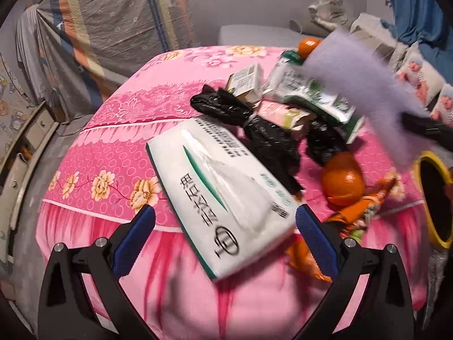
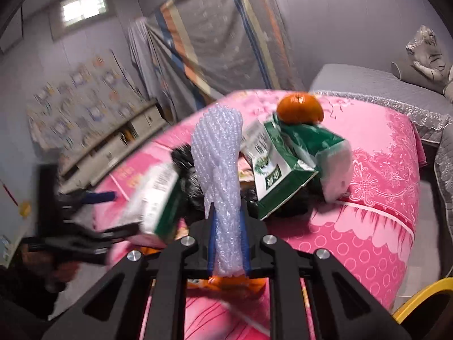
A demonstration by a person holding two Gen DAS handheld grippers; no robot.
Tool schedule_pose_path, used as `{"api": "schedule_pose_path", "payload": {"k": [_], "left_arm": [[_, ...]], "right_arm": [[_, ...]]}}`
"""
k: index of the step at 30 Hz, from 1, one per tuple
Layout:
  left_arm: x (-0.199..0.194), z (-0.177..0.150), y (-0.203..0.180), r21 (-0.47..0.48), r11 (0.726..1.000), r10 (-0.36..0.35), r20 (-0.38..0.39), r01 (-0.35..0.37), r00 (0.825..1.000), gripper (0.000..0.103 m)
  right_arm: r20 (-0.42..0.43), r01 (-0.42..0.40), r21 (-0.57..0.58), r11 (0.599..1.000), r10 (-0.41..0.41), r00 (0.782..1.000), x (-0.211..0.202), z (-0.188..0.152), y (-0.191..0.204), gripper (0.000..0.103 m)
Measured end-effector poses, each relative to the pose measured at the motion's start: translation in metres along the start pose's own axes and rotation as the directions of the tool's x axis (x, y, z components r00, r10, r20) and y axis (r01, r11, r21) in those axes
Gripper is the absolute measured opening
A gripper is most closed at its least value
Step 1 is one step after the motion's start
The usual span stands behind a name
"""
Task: Collect trash
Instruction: 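Grasp the white foam net with the right tool while the left tool grasps the white tissue pack, then carry the foam net and tissue pack with both tools over the yellow-rimmed bin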
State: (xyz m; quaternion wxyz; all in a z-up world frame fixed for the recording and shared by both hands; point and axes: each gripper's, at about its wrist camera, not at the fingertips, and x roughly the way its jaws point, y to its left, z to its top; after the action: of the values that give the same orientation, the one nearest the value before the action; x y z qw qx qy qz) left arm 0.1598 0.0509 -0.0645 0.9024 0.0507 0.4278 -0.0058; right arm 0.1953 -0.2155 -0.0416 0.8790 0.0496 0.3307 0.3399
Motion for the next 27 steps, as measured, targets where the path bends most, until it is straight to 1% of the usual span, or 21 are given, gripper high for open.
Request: {"api": "schedule_pose_path", "payload": {"k": [2,4,7,9,10,11,12,13,14,15,18,22,23,25,27], "left_arm": [[0.008,0.003,0.0,-0.002,1.0,0.004,-0.024,-0.004,1.0,0.095],[0.01,0.007,-0.001,-0.019,1.0,-0.01,-0.04,0.01,0.999,0.095],[0.007,0.014,-0.009,0.002,1.0,-0.022,-0.031,0.022,0.999,0.095],[0.008,0.017,-0.018,0.036,0.999,0.01,-0.041,-0.009,0.999,0.095],[0.015,0.019,-0.022,0.059,0.998,0.043,-0.07,-0.038,0.997,0.095],[0.02,0.02,-0.021,0.059,0.997,0.055,-0.09,-0.049,0.994,0.095],[0.025,0.02,-0.018,0.047,0.997,0.06,-0.117,-0.055,0.991,0.096],[0.031,0.021,-0.013,0.014,0.999,0.038,-0.151,-0.036,0.988,0.096],[0.034,0.022,-0.008,-0.012,1.0,0.022,-0.168,-0.025,0.986,0.096],[0.036,0.023,-0.006,-0.023,1.0,0.016,-0.175,-0.021,0.985,0.096],[0.045,0.026,-0.006,-0.015,0.999,0.033,-0.183,-0.036,0.983,0.096],[0.069,0.03,0.002,-0.031,0.998,0.05,-0.208,-0.058,0.977,0.096],[0.072,0.031,0.005,-0.035,0.998,0.044,-0.217,-0.052,0.975,0.096],[0.086,0.032,0.012,-0.073,0.997,-0.004,-0.257,-0.015,0.967,0.096],[0.092,0.031,0.018,-0.111,0.994,-0.046,-0.276,0.016,0.96,0.096]], "right_arm": [[0.034,-0.033,0.007,0.999,0.033,0.999,-0.018,-0.003,0.002,0.013],[0.054,-0.055,0.005,0.998,0.055,0.997,-0.027,-0.004,0.005,0.013],[0.071,-0.074,-0.002,0.997,0.074,0.995,-0.036,-0.006,0.01,0.013],[0.079,-0.079,-0.006,0.997,0.079,0.994,-0.038,-0.009,0.014,0.013],[0.081,-0.081,-0.007,0.997,0.081,0.993,-0.037,-0.009,0.016,0.013],[0.084,-0.088,-0.004,0.996,0.088,0.993,-0.037,-0.01,0.017,0.013],[0.086,-0.093,0.0,0.996,0.092,0.992,-0.038,-0.011,0.018,0.013],[0.09,-0.101,0.007,0.995,0.1,0.991,-0.039,-0.013,0.018,0.013],[0.092,-0.106,0.007,0.994,0.105,0.99,-0.041,-0.014,0.018,0.013],[0.096,-0.111,0.008,0.994,0.11,0.989,-0.043,-0.015,0.019,0.013],[0.095,-0.113,0.013,0.994,0.111,0.989,-0.042,-0.017,0.022,0.013],[0.088,-0.124,0.03,0.992,0.121,0.989,-0.041,-0.019,0.022,0.013],[0.089,-0.116,0.03,0.993,0.113,0.99,-0.042,-0.02,0.023,0.013],[0.085,-0.117,0.034,0.993,0.114,0.99,-0.043,-0.02,0.026,0.013],[0.084,-0.109,0.037,0.993,0.105,0.991,-0.043,-0.02,0.024,0.013]]}}
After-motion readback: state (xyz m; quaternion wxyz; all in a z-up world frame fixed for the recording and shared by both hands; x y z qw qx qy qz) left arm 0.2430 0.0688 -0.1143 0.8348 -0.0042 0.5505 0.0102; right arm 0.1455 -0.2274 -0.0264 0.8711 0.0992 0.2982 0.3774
